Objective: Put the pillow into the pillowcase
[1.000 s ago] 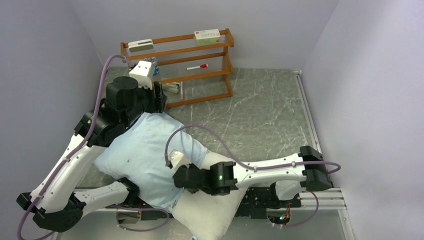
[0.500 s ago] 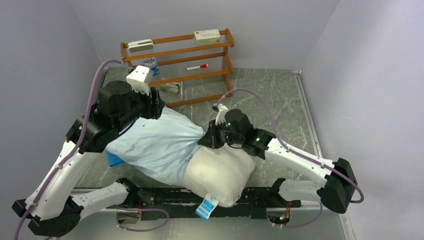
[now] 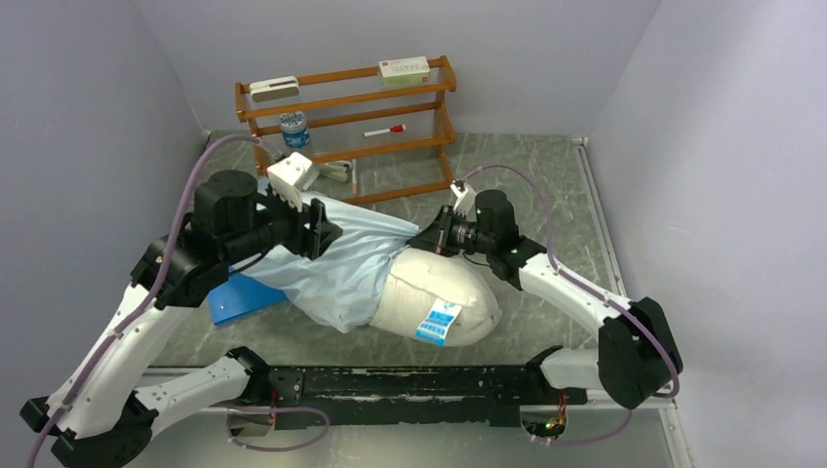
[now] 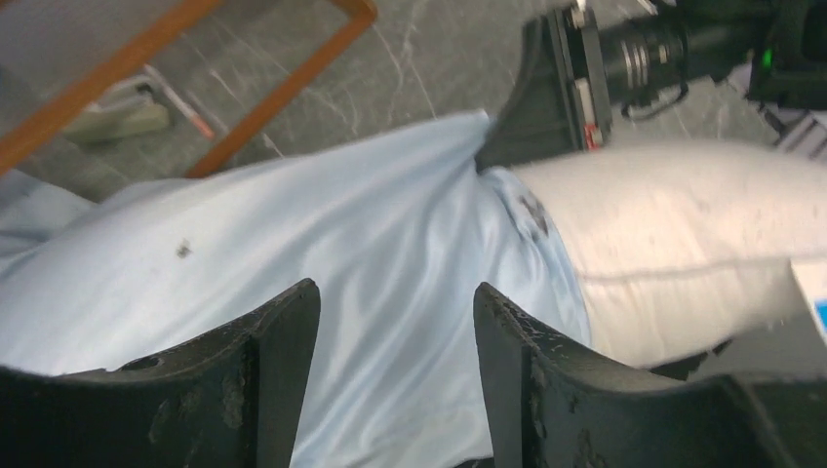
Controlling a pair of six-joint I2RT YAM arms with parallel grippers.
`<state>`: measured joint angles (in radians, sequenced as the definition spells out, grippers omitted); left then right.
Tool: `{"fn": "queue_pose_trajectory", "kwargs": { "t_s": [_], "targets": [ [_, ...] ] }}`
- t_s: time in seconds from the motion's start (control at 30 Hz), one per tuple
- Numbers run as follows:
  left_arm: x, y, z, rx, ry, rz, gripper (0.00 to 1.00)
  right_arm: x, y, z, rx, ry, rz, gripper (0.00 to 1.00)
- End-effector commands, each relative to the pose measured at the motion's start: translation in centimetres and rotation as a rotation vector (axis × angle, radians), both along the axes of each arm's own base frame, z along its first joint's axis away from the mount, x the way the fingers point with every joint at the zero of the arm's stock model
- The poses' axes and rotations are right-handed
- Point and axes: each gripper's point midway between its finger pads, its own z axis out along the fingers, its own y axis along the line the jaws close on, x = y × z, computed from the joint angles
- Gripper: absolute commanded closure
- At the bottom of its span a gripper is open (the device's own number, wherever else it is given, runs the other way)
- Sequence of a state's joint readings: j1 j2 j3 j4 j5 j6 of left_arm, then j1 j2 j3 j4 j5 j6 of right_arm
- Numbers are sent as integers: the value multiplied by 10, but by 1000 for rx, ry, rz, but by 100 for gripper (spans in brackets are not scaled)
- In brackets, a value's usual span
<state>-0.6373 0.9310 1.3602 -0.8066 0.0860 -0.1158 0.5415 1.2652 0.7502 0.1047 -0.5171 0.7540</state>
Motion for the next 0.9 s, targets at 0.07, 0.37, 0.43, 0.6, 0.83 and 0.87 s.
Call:
{"fn": "queue_pose_trajectory", "kwargs": {
  "t_s": [0.07,0.37,0.43,0.6,0.83,0.87],
  "targets": [
    [-13,-19,-41,31,103,-142,34,40,-17,-8,1,2,-112,100],
    [-2,-29,-85,51,175,-134,36,53,-24,-10,-31,-8,-136,100],
    [5,-32,-92,46,175,-114,37,54,-24,-8,-42,-19,-131,100],
    [31,-32,-98,54,126,-34,38,59,-33,3,-122,-74,-139,86],
    [58,-31,-99,99,79,37,38,65,-52,53,-268,-209,-137,26],
    [60,-31,-101,105,82,38,38,65,-55,62,-280,-234,-143,22]
  ]
}}
